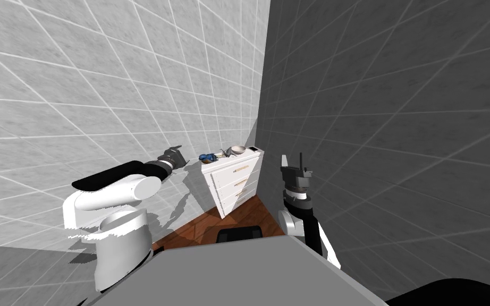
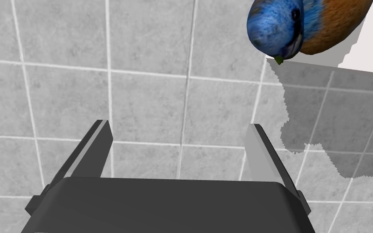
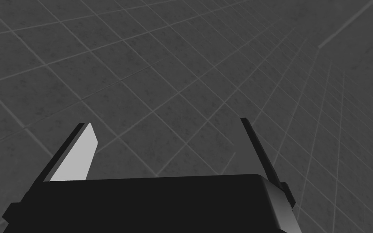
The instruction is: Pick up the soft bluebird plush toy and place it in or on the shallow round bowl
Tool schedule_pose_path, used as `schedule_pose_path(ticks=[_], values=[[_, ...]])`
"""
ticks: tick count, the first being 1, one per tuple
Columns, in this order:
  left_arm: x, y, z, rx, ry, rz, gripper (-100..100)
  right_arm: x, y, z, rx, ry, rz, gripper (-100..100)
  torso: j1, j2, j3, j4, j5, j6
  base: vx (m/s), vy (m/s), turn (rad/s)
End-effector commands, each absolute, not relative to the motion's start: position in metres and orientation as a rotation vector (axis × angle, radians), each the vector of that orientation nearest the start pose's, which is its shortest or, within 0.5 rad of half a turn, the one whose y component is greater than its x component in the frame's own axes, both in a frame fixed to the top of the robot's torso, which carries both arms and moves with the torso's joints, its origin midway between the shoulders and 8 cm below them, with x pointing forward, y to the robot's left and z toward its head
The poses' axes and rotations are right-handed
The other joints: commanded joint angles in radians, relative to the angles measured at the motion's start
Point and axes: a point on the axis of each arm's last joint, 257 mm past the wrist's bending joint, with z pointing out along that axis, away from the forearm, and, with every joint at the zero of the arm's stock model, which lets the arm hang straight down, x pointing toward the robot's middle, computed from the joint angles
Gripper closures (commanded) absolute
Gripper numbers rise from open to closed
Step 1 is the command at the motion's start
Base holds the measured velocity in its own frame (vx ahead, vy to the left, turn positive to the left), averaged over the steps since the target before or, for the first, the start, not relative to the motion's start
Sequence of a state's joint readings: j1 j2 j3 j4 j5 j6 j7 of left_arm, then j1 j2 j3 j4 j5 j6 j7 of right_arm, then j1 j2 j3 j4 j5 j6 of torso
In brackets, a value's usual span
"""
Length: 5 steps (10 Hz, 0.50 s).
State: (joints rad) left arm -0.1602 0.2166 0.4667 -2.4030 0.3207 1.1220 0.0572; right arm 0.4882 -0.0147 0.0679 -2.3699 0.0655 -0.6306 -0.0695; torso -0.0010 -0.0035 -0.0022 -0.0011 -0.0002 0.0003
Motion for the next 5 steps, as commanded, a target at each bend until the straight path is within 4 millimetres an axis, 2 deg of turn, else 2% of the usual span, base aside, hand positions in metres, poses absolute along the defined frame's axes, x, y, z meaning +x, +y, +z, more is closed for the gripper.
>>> schedule_pose_path(ticks=[1, 2, 4, 5], values=[[0.471, 0.372, 0.014, -1.414, 1.094, -1.13, -100, 0.302, -0.238, 0.087, 0.45, 0.487, 1.45, 0, 0.0, 0.0, 0.0, 0.0, 0.0, 0.0, 0.051, -0.029, 0.011], [0.471, 0.372, 0.007, -1.437, 1.113, -1.118, -100, 0.302, -0.238, 0.087, 0.45, 0.487, 1.45, 0, 0.0, -0.001, 0.0, 0.0, 0.0, 0.0, 0.04, -0.028, 0.006], [0.47, 0.371, 0.008, -1.455, 1.126, -1.121, -100, 0.302, -0.238, 0.087, 0.45, 0.487, 1.45, 0, 0.001, 0.001, 0.001, 0.0, 0.0, 0.0, 0.027, -0.012, 0.001], [0.469, 0.371, 0.001, -1.475, 1.143, -1.109, -100, 0.302, -0.238, 0.087, 0.45, 0.487, 1.45, 0, 0.001, 0.0, 0.0, 0.0, 0.0, 0.0, 0.043, -0.017, 0.005]])
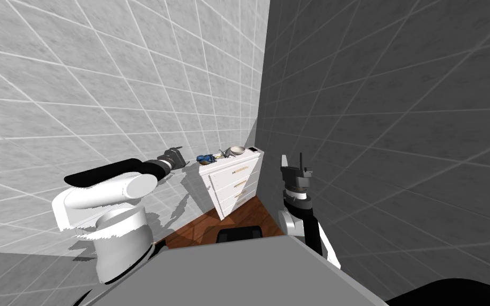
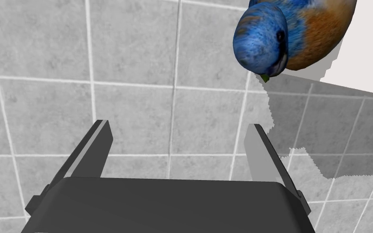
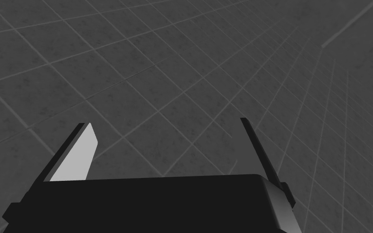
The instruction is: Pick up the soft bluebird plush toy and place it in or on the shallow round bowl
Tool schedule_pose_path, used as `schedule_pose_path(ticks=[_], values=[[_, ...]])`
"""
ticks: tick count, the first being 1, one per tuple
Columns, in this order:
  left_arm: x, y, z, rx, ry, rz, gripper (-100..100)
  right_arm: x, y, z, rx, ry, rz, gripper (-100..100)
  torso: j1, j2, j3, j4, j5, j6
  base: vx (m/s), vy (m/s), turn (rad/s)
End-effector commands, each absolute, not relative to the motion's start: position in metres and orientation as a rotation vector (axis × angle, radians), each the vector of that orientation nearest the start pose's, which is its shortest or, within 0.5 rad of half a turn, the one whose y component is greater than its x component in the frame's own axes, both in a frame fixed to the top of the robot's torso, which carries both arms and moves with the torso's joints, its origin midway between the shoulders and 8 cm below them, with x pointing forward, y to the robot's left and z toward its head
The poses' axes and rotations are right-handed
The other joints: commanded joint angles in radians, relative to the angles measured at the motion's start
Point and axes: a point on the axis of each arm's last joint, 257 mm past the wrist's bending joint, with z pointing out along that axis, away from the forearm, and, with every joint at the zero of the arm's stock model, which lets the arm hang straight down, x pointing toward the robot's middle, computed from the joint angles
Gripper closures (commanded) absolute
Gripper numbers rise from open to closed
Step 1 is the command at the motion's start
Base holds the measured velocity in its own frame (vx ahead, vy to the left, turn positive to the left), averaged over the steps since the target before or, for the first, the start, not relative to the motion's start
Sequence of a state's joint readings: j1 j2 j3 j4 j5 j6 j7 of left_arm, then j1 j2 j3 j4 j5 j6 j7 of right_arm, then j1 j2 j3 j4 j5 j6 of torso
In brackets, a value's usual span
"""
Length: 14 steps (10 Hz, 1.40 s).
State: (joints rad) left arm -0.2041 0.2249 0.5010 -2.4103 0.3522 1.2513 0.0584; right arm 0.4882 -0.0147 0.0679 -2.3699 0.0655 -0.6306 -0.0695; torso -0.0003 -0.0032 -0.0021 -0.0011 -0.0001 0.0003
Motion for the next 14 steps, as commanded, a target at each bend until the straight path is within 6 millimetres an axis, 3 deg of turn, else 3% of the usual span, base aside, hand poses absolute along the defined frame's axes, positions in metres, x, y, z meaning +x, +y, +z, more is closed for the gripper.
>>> schedule_pose_path(ticks=[1, 14], values=[[0.468, 0.371, 0.007, -1.479, 1.145, -1.119, -100, 0.302, -0.238, 0.087, 0.45, 0.487, 1.45, 0, 0.0, 0.0, 0.0, 0.0, 0.0, 0.0, 0.046, -0.027, 0.001], [0.448, 0.363, -0.009, -1.618, 1.304, -1.068, -100, 0.302, -0.238, 0.087, 0.45, 0.487, 1.45, 0, 0.0, 0.0, 0.0, 0.0, 0.0, 0.0, 0.04, -0.018, -0.004]])
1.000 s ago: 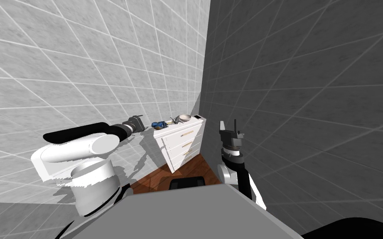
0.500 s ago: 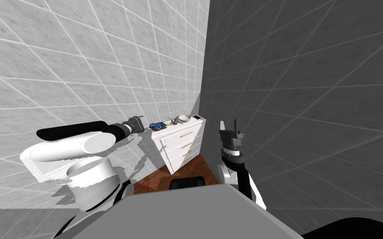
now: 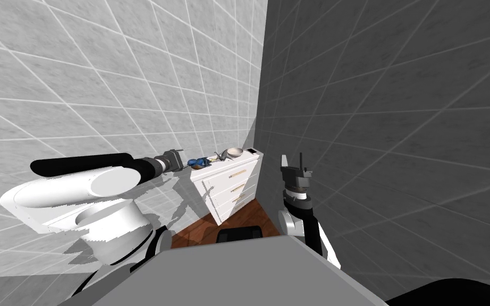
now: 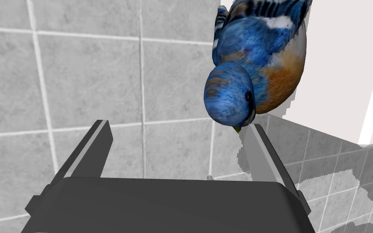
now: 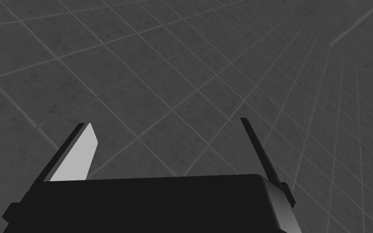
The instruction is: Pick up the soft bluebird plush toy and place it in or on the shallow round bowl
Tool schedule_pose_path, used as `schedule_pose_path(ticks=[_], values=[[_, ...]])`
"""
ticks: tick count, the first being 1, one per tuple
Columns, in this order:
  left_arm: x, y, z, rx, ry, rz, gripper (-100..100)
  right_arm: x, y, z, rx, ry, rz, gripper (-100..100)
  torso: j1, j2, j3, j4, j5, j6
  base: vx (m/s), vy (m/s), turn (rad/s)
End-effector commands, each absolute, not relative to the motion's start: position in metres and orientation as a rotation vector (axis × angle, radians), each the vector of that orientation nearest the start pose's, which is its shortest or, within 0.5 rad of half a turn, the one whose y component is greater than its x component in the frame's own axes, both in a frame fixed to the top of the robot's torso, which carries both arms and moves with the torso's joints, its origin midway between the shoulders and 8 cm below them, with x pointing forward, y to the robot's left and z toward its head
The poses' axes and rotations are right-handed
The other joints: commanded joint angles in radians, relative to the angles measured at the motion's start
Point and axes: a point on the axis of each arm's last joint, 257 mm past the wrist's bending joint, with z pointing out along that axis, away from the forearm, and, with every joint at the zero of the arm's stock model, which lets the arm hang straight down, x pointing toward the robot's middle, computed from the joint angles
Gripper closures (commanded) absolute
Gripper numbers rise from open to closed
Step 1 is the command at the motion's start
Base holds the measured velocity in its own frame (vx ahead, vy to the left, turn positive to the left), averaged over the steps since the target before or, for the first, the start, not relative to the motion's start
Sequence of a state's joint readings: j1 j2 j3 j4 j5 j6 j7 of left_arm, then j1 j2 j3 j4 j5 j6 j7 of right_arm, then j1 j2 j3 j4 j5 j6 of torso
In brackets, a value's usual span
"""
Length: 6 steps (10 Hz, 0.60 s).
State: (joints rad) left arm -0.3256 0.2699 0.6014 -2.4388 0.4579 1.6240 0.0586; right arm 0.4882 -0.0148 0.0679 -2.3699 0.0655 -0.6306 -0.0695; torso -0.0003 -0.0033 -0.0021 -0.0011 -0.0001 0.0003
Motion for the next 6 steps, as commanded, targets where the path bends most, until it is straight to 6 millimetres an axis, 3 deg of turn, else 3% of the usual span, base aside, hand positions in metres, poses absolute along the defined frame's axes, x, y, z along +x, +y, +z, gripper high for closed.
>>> schedule_pose_path(ticks=[1, 6], values=[[0.446, 0.363, -0.014, -1.633, 1.318, -1.057, -100, 0.302, -0.238, 0.087, 0.45, 0.487, 1.45, 0, 0.0, 0.0, 0.0, 0.0, 0.0, 0.0, 0.039, -0.016, -0.003], [0.433, 0.361, -0.02, -1.68, 1.384, -1.018, -100, 0.302, -0.238, 0.087, 0.45, 0.487, 1.45, 0, 0.0, 0.0, 0.0, 0.0, 0.0, 0.0, 0.042, -0.012, -0.004]])
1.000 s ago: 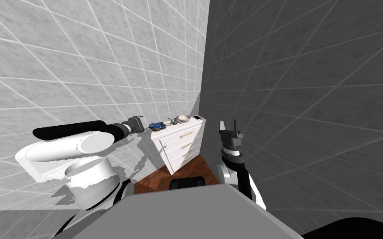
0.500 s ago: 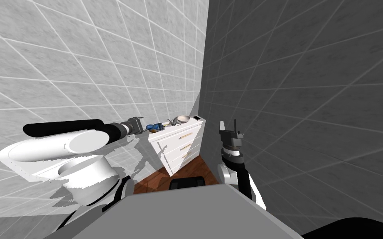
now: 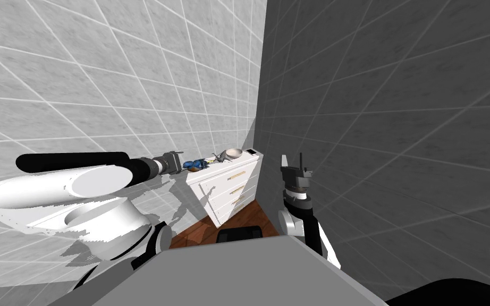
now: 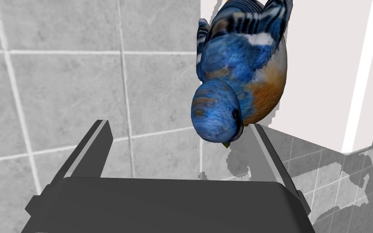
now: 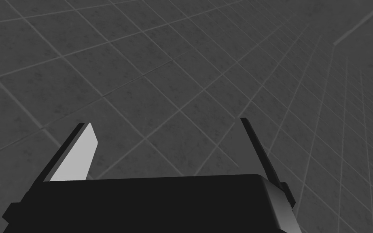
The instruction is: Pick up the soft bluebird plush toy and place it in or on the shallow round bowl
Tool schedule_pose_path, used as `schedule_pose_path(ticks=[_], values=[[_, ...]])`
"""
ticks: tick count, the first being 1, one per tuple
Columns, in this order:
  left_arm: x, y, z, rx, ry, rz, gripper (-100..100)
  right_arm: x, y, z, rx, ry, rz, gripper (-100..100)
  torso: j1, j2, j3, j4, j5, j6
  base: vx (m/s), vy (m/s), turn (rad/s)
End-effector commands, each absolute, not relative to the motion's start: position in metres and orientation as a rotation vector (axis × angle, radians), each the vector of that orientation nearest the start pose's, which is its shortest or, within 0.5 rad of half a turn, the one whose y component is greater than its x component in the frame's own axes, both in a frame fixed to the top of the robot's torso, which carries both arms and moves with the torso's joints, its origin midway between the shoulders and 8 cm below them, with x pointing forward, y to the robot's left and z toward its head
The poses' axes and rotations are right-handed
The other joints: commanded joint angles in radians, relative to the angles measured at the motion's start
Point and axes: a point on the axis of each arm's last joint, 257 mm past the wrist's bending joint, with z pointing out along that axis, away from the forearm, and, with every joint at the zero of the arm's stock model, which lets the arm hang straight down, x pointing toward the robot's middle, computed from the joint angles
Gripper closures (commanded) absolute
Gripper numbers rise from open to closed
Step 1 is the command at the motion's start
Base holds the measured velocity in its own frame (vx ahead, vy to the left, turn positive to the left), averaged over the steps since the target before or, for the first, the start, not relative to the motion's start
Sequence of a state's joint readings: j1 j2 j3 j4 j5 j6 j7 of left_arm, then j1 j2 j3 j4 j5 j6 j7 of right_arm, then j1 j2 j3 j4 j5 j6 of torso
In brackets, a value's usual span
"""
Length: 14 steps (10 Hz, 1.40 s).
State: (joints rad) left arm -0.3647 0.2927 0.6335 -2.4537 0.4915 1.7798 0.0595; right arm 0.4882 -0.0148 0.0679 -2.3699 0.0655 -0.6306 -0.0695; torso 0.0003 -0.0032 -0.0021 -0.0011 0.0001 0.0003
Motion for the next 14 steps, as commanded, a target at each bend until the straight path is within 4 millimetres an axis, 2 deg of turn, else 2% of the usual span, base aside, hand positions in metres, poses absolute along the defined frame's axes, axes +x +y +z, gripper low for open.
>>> schedule_pose_path(ticks=[1, 7, 10, 11, 12, 14], values=[[0.431, 0.36, -0.023, -1.689, 1.393, -1.01, -100, 0.302, -0.238, 0.087, 0.45, 0.487, 1.45, 0, 0.0, 0.0, 0.0, 0.0, 0.0, 0.0, 0.033, -0.006, -0.001], [0.413, 0.359, -0.038, -1.763, 1.477, -0.94, -100, 0.302, -0.238, 0.087, 0.45, 0.487, 1.45, 0, 0.001, 0.001, 0.001, 0.0, 0.0, 0.0, 0.033, -0.002, -0.001], [0.41, 0.359, -0.041, -1.773, 1.487, -0.93, -100, 0.302, -0.238, 0.087, 0.45, 0.487, 1.45, 0, 0.001, 0.002, 0.001, 0.0, 0.0, 0.0, 0.016, -0.002, 0.0], [0.41, 0.359, -0.042, -1.776, 1.49, -0.928, 0, 0.302, -0.238, 0.087, 0.45, 0.487, 1.45, 0, 0.001, 0.002, 0.001, 0.0, 0.0, 0.0, 0.0, 0.0, 0.0], [0.417, 0.361, -0.046, -1.776, 1.489, -0.929, -100, 0.302, -0.238, 0.087, 0.45, 0.487, 1.45, 0, 0.001, 0.003, 0.002, 0.001, 0.0, 0.0, 0.009, -0.008, -0.003], [0.422, 0.363, -0.049, -1.775, 1.488, -0.928, -100, 0.302, -0.238, 0.087, 0.45, 0.487, 1.45, 0, 0.0, 0.002, 0.001, 0.0, 0.0, 0.0, 0.013, -0.011, -0.002]])
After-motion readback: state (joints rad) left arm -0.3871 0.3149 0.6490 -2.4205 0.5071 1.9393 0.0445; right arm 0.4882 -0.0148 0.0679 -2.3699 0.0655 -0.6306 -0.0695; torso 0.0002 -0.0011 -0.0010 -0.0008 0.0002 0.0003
